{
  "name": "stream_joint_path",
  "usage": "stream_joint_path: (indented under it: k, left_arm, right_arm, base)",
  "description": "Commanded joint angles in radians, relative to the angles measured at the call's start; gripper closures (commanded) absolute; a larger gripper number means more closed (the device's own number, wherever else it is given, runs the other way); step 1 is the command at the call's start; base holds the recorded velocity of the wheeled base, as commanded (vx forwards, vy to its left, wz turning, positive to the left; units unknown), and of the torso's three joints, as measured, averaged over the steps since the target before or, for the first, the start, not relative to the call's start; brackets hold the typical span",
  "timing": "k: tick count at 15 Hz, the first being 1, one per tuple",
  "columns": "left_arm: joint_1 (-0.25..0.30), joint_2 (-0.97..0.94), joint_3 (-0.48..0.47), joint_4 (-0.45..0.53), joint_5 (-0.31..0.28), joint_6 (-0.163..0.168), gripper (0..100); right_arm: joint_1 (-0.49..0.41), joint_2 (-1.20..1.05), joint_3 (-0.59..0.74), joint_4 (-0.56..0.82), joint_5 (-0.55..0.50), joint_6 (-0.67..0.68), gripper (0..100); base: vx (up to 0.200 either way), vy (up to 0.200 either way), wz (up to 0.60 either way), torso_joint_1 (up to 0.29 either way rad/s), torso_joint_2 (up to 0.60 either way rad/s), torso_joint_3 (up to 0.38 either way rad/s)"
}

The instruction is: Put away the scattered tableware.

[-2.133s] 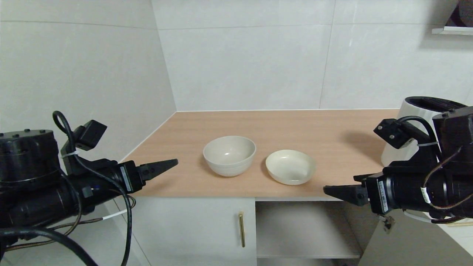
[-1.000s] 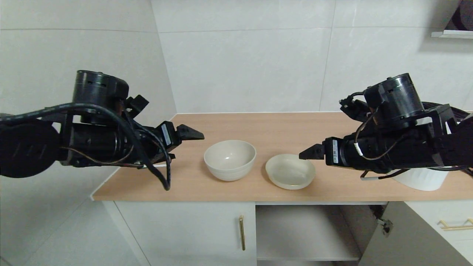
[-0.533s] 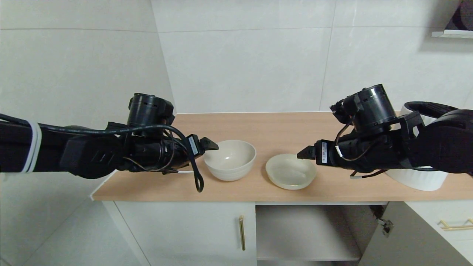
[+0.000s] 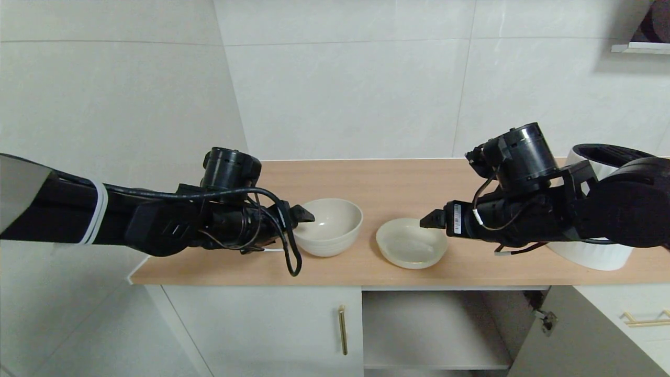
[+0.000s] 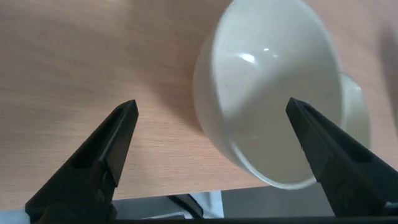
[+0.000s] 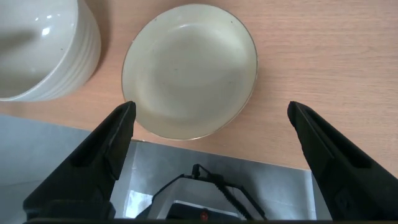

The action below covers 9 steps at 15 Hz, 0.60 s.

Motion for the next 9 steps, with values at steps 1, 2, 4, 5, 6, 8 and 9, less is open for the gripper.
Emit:
stream_joint_path:
  k: [1,2,4,5,6,8,9]
  left_arm:
    - [-0.006,0.010,0.000,0.001,0.000,0.000,100]
    - [-0.006,0.012,0.000,0.001,0.000,-0.005,100]
    - [-0.007,0.004,-0.002,0.001,-0.003,-0.020,100]
    - [-0.006,0.000,-0.002,0.001,-0.003,-0.020,100]
    - [-0.006,0.000,-0.002,0.001,-0.003,-0.020,100]
    - [-0.007,-0.006,0.001,0.004,-0.004,-0.020,100]
    - [-0.007,-0.006,0.001,0.005,-0.004,-0.022,100]
  right_arm:
    - [0.001,-0.005,0.000,0.002,0.000,0.000,0]
    - [0.000,-0.005,0.000,0.002,0.000,0.000,0]
    - [0.001,-0.002,-0.003,0.005,0.000,-0.001,0]
    - [0.000,0.001,-0.004,0.008,0.000,-0.001,0]
    - [0.000,0.002,-0.006,0.008,0.000,-0.001,0]
    - [0.000,0.015,-0.009,0.008,-0.009,0.000,0]
    - [0.000,0.019,-0.009,0.008,-0.011,-0.001,0]
  base:
    - [0.000,0.000,0.00,0.000,0.00,0.000]
    - [0.000,0.000,0.00,0.000,0.00,0.000]
    - [0.000,0.000,0.00,0.000,0.00,0.000]
    - [0.000,0.000,0.00,0.000,0.00,0.000]
    - [0.000,0.000,0.00,0.000,0.00,0.000]
    - [0.000,0.000,0.00,0.000,0.00,0.000]
    - [0.000,0.000,0.00,0.000,0.00,0.000]
